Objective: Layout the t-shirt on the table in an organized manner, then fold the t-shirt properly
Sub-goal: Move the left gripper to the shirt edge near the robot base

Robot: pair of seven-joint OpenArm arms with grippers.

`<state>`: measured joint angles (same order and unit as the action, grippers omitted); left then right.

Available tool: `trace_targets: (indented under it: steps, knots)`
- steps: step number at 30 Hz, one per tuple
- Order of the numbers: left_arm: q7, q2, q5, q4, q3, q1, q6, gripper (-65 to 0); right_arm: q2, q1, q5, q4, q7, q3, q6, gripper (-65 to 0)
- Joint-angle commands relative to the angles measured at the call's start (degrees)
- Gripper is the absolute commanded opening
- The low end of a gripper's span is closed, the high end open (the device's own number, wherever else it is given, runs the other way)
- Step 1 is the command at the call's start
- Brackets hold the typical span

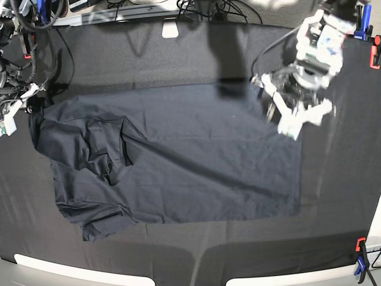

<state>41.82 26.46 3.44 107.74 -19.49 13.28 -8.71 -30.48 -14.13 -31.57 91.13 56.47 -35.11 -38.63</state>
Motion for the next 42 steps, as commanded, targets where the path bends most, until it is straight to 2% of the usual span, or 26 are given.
trace_targets:
  steps: [1,3,7,11,15,20,26,31,32,34,35,39,40,42]
  knots:
    - [-1.84,-0.55,-0.35,-1.25,0.31,-0.76,-0.26,-29.8,-1.42,0.48,-0.57,1.01,-0.94,-0.48,-1.37,-65.0]
    - [-2.99,-2.45,-0.37,-5.4,0.31,-0.76,-0.11,-29.8,-1.42,0.48,-0.59,1.01,-0.96,-0.48,-1.37,-65.0]
    - [-3.61,-6.14,-0.5,-11.34,0.31,-0.74,3.67,-29.8,-1.44,0.48,-0.57,1.01,-0.94,-0.48,-1.37,-65.0]
    - [-4.81,-8.02,-5.14,-17.44,0.31,-0.76,4.04,-29.8,-1.46,0.48,-0.26,1.01,-0.87,-0.48,-1.37,-65.0]
    - [-5.73,-7.85,-7.02,-25.55,0.31,-0.76,4.0,-29.8,-2.56,0.46,0.04,1.01,0.61,-0.5,-1.37,-65.0]
    - [-7.32,-7.87,-6.99,-33.73,0.31,-0.76,3.93,-29.8,-6.12,0.46,0.07,1.01,1.68,-0.5,-1.37,-65.0]
    - [-6.73,-7.69,-7.02,-35.41,0.31,-0.72,3.93,-29.8,-10.12,0.46,0.04,1.01,1.66,-0.48,-1.37,-65.0]
    - [-2.95,-7.06,-7.58,-35.41,0.31,-0.33,3.82,-29.8,-10.08,0.48,-0.37,1.01,3.87,-0.48,-1.37,-65.0]
    - [-2.69,-7.06,-8.92,-35.39,0.31,0.07,3.82,-29.8,-9.99,0.46,-0.35,1.01,4.74,-0.48,-1.37,-64.3]
    - [-2.64,-7.04,-11.37,-35.41,0.31,1.05,3.8,-29.8,-10.03,0.17,0.26,0.98,5.73,-0.48,-1.37,-51.9]
    - [-2.58,-7.02,-12.13,-35.39,0.31,1.53,3.8,-29.8,-10.05,0.04,1.66,0.98,5.27,-0.5,-1.37,-48.0]
    - [-2.58,-5.7,-12.57,-35.39,0.31,3.56,3.78,-29.8,-10.14,0.0,9.73,0.98,1.07,-0.5,-1.37,-46.7]
    - [-2.6,-5.09,-12.59,-35.39,0.31,4.0,3.78,-29.8,-10.21,0.0,11.74,0.98,-0.31,-0.5,-0.55,-46.7]
    - [-2.4,-3.63,-12.61,-35.39,0.31,4.72,3.65,-29.8,-10.51,0.0,15.69,0.98,-2.78,-0.5,3.26,-46.7]
